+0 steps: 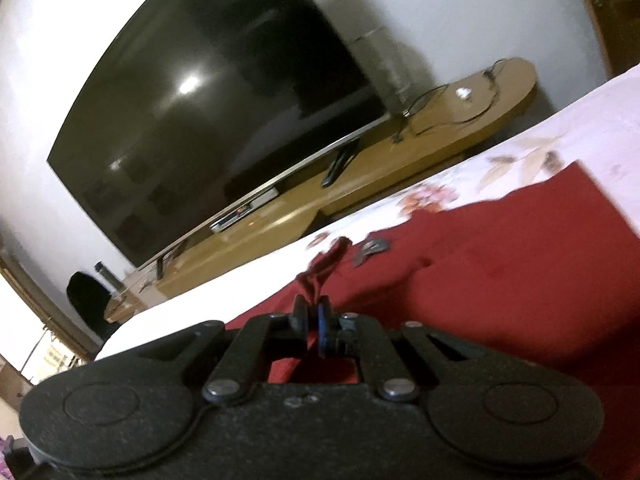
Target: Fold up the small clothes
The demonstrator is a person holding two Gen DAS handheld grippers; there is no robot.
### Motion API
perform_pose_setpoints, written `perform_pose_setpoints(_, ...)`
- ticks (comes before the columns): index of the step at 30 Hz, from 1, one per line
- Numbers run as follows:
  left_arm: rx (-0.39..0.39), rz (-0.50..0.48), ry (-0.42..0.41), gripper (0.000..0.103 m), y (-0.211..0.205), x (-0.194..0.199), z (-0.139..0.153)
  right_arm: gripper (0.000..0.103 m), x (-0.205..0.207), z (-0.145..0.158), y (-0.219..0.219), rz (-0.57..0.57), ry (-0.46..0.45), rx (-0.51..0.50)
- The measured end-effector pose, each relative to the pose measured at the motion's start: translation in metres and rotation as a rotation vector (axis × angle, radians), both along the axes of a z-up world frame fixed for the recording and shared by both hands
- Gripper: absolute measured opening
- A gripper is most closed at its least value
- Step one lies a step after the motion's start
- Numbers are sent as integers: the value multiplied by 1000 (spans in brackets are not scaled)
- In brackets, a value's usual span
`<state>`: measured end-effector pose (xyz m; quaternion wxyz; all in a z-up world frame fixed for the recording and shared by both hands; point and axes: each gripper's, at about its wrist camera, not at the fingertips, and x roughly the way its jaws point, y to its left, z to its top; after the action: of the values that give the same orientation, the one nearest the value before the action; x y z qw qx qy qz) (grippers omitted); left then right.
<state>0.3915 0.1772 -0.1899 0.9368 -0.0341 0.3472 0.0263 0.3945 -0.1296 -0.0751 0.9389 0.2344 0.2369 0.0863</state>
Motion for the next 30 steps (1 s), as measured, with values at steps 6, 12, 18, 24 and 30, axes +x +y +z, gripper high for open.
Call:
perform_pose_setpoints(6,8,0,1,68,-2,-2,1,5,-11,2,-37,-69,-11,-25)
perform_pose_setpoints(12,8,-30,-21,50,-9,8,9,5,-15,5,-58,-81,-12,-42)
perform_pose_setpoints(18,-23,-59,-17,7,-5,18,12,6,-11,7,-54,-36,-1,-75)
perform_pose_setpoints(24,35,-63,-4,7,-16,17,14,5,-20,26,-65,-48,-80,-122)
perform_pose_setpoints(30,76,-62,1,7,-28,18,10,5,-9,6,-85,-66,3,-211)
